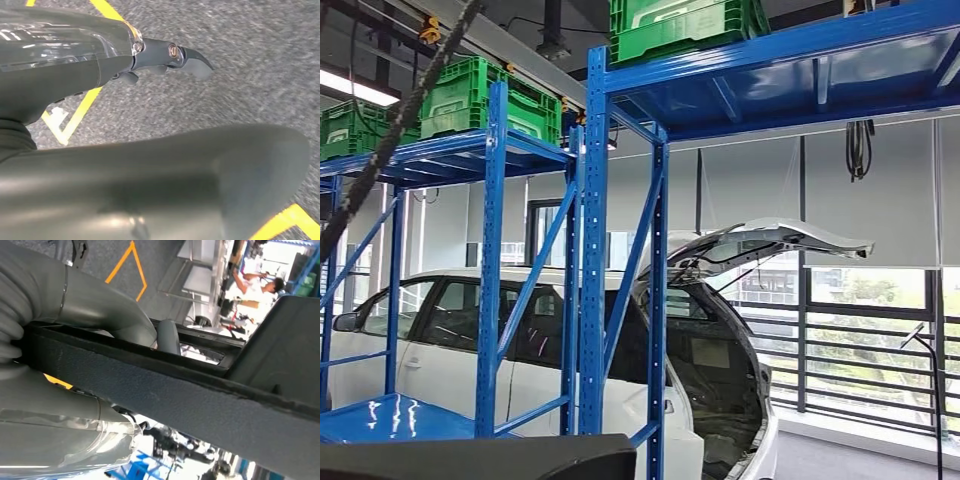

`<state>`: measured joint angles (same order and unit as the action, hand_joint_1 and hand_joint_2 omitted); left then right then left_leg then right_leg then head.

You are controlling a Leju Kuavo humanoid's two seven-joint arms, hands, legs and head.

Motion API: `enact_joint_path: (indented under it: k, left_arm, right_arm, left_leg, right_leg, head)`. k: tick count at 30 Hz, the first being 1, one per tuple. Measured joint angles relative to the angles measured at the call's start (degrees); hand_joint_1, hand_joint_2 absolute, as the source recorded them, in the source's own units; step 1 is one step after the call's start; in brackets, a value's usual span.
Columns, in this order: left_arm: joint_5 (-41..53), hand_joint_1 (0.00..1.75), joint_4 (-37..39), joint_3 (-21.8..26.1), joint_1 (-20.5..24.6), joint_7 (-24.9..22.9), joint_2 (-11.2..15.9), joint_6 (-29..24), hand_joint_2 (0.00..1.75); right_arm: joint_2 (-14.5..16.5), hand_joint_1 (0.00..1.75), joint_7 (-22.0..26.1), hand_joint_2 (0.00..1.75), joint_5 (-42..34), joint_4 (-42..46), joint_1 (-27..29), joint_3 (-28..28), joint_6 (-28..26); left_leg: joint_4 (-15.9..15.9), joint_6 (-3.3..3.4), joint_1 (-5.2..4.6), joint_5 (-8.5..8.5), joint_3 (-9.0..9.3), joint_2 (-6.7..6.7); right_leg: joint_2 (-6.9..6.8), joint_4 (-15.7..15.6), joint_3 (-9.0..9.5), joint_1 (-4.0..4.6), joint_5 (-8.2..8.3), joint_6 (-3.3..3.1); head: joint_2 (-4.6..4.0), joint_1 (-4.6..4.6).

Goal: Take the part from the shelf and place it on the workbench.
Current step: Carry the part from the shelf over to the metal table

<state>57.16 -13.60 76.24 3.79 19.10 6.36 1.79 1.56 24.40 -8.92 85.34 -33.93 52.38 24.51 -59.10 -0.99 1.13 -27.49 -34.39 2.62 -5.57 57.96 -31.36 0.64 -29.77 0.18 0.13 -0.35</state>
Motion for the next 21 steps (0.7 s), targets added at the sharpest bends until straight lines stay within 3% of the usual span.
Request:
enact_joint_path:
  k: [1,3,5,6,7,8,10,12,14,16,18,21]
  left_arm:
    - [-0.01,0.0,0.0,0.13,-0.18,0.01,0.08,0.0,1.75]
    - [0.02,0.0,0.0,0.26,-0.25,0.16,0.26,-0.01,1.75]
    - [0.13,0.0,0.0,0.32,-0.02,0.25,0.4,-0.02,1.75]
    - [0.22,0.0,0.0,0.34,0.05,0.26,0.42,-0.03,1.75]
    - [0.31,0.0,0.0,0.37,0.05,0.27,0.42,-0.04,1.75]
    - [0.39,0.0,0.0,0.4,0.01,0.28,0.44,-0.05,1.75]
    - [0.42,0.0,0.0,0.48,-0.03,0.31,0.51,-0.1,1.75]
    - [0.41,0.0,0.0,0.55,0.09,0.33,0.55,-0.13,1.75]
    - [0.43,0.0,0.0,0.64,0.07,0.29,0.62,-0.16,1.75]
    - [0.49,0.0,0.0,0.77,-0.26,0.21,0.78,-0.19,1.75]
    - [0.59,0.0,0.0,0.88,-0.51,0.24,0.94,-0.22,1.75]
    - [0.8,0.0,-0.01,0.91,-0.25,0.69,1.23,-0.12,1.75]
  right_arm:
    - [0.12,1.75,0.06,1.75,0.19,0.09,0.04,-0.03,0.01]
    - [0.33,1.75,0.22,1.75,0.45,0.37,0.08,-0.13,0.05]
    - [0.39,1.75,0.35,1.75,0.67,0.55,0.25,-0.25,0.22]
    - [0.39,1.75,0.39,1.75,0.78,0.56,0.41,-0.28,0.38]
    - [0.39,1.75,0.41,1.75,0.89,0.56,0.57,-0.29,0.55]
    - [0.39,1.75,0.42,1.75,0.99,0.56,0.69,-0.3,0.72]
    - [0.49,1.75,0.44,1.75,1.17,0.61,0.75,-0.42,1.02]
    - [0.67,1.75,0.5,1.75,1.34,0.71,0.69,-0.67,1.28]
    - [0.88,1.75,0.57,1.75,1.48,0.78,0.65,-0.91,1.39]
    - [1.24,1.75,0.61,1.75,1.55,0.9,0.63,-1.03,1.48]
    - [1.72,1.75,0.67,1.75,1.56,1.08,0.67,-1.08,1.6]
    - [2.02,1.75,0.78,1.75,1.57,1.14,1.18,-1.1,1.87]
  left_leg:
    - [0.01,0.36,0.01,0.09,-0.11,-0.46]
    - [0.09,1.05,0.14,0.38,-0.3,-1.32]
    - [0.11,1.52,0.16,0.63,-0.55,-2.32]
    - [0.1,1.67,0.08,0.71,-0.65,-2.9]
    - [0.09,1.76,-0.02,0.77,-0.7,-3.49]
    - [0.08,1.83,-0.13,0.81,-0.72,-4.07]
    - [0.08,1.88,-0.35,0.91,-0.67,-5.32]
    - [0.07,1.74,-0.42,1.13,-0.77,-6.53]
    - [0.1,1.29,-0.18,1.48,-1.13,-7.52]
    - [0.26,0.64,0.04,1.79,-1.53,-8.26]
    - [-0.95,0.13,-0.09,0.57,-2.35,-6.96]
    - [-10.13,-0.61,0.01,-4.63,-6.26,-4.01]
  right_leg:
    - [0.17,0.15,0.02,-0.12,-0.27,0.24]
    - [2.32,2.54,-0.88,-0.47,-2.31,0.73]
    - [4.64,9.24,-3.78,-0.68,-6.09,1.02]
    - [4.94,13.01,-5.46,-0.69,-7.59,1.03]
    - [5.04,15.61,-6.65,-0.69,-8.22,0.97]
    - [5.12,16.34,-6.99,-0.66,-7.82,0.81]
    - [5.94,11.14,-4.59,-0.53,-4.09,0.01]
    - [8.14,3.82,-1.23,-0.37,-0.63,-1.12]
    - [9.25,0.95,-0.04,-0.15,0.19,-1.63]
    - [8.26,0.01,0.15,-0.22,0.44,-1.65]
    - [7.06,-1.18,0.37,-0.57,0.93,-1.79]
    - [4.95,-1.6,0.23,-0.68,1.27,-1.91]
  head:
    - [0.0,0.01]
    - [0.0,0.0]
    - [0.0,0.0]
    - [0.0,0.0]
    - [0.0,0.0]
    - [0.0,0.0]
    - [0.0,0.0]
    - [0.0,0.01]
    - [0.0,0.02]
    - [0.0,0.01]
    - [0.0,0.0]
    - [0.0,0.01]
